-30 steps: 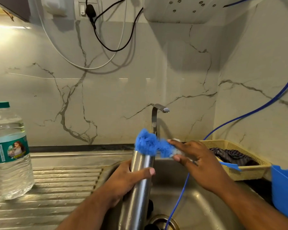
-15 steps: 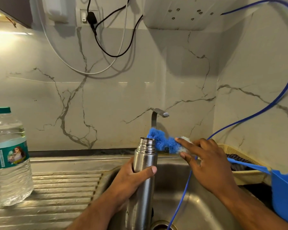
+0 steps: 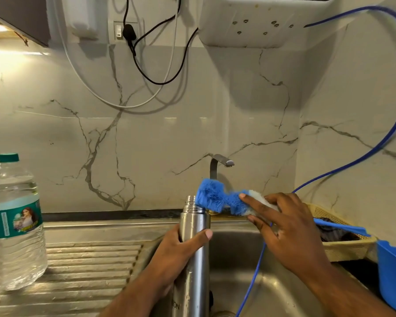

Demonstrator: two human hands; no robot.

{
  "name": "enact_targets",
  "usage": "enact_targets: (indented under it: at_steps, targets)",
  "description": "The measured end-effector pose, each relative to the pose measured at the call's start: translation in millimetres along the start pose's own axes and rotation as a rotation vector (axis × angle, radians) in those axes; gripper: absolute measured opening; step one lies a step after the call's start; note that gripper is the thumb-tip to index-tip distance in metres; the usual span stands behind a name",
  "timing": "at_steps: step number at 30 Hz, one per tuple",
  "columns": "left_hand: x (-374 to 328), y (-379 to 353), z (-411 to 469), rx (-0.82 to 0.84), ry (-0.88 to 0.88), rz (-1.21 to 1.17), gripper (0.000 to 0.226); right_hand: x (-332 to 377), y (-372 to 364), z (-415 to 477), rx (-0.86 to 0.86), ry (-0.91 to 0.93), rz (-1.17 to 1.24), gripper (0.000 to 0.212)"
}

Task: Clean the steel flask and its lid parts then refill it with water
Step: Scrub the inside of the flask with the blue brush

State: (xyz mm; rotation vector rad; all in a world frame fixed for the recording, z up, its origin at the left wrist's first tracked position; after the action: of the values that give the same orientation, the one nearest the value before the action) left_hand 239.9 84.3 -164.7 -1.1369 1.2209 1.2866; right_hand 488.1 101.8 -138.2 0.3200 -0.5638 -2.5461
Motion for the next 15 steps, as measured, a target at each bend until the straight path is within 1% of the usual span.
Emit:
enact_targets:
  at_steps: [1,3,5,6,8,12,15]
  targets:
    - [0.5,0.8,0.3,0.03,0.015,-0.023,0.057,-1.7,0.4,-0.8,-0.009,-0.008,-0.008,0.05]
    - [1.2,-0.4,1.0,0.087,0.047,-0.057,0.045,3.0,-0.7,0.3,-0.012,-0.008,0.007,0.05]
    - [0.7,-4.2,-0.4,0.13,0.067,-0.031,0.032,13.0,-3.8,2.7,0.004,0.026,0.026,0.05]
    - [0.9,-5.2,-0.5,0.145,0.065,-0.011,0.032,16.0,-5.1,3.6,0.015,0.051,0.019,0.052]
    - [0.8,-5.3,-0.8,0.166,0.062,0.003,0.038,10.6,-3.5,2.9,0.017,0.071,-0.007,0.053]
    - [0.8,2.8,3.2,0.156,0.052,-0.051,0.053,-9.2,3.3,-3.5,-0.024,-0.009,-0.023,0.052]
    - [1.4,-0.4,2.6,0.126,0.032,-0.062,0.061,11.0,1.9,2.0,-0.046,0.08,0.0,0.052]
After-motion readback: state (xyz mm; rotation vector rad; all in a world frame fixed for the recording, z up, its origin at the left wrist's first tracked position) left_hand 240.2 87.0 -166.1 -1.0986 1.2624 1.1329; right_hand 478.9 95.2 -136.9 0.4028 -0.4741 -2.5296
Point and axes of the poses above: each hand's wrist, its own z-axis towards the middle knuckle, its own y-axis out of the back of the hand, x = y × z, the point moved 1 cm from there along z, towards the middle knuckle, and after that the axes turned 6 degrees about y, right-handed, at the moved point
